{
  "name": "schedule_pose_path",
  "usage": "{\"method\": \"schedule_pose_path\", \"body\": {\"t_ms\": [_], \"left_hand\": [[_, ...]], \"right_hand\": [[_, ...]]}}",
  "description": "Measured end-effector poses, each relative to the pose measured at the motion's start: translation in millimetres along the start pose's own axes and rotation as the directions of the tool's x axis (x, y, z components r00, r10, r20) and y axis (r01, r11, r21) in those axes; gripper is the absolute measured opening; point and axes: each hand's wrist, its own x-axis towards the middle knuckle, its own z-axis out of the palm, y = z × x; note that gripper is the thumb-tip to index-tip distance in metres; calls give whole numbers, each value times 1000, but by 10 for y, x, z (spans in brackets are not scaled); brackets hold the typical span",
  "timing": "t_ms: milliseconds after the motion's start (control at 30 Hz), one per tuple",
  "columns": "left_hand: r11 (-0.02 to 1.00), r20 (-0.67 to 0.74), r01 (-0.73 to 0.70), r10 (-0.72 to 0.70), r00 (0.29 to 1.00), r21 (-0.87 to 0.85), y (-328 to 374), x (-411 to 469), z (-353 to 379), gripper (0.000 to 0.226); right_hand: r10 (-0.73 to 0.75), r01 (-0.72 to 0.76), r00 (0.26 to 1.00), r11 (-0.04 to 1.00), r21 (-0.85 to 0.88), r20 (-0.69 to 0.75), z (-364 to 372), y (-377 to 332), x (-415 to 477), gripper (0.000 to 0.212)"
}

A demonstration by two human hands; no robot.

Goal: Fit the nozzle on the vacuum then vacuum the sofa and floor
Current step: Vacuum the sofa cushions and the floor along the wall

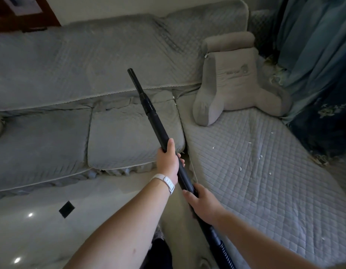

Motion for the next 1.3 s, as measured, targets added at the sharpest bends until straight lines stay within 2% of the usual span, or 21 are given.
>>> {"method": "schedule_pose_path", "body": {"t_ms": [200,267,400,567,733,867,1067,1300], "left_hand": [[975,37,-132,127,991,179,421,922,-24,20],[957,48,-162,155,987,241,606,1252,-87,27],[948,88,-199,182,979,249,1004,1819,-172,40],[963,123,-166,142,982,213,1379,2269,-147,33],[970,125,-153,130,984,191,1579,2525,-27,27],[971,117,-156,136,984,181,1734,2699,108,31],[967,118,-167,146,982,192,1883,2993,483,34],[948,81,-123,103,991,294,1845,3423,1136,29]], "right_hand": [[22,-32,994,996,-88,-110,203,-603,770,19],[38,-55,990,990,-128,-133,263,-853,1026,18],[47,-79,986,976,-201,-161,355,-1338,1505,18],[67,-98,984,978,-186,-163,395,-1750,1903,14],[51,-107,973,964,-243,-226,330,-1974,2164,16],[20,-86,971,958,-274,-236,222,-2135,2374,21],[-8,-50,967,974,-222,-255,-60,-2206,2769,19],[36,-65,983,985,-157,-178,-636,-2080,3379,19]]}}
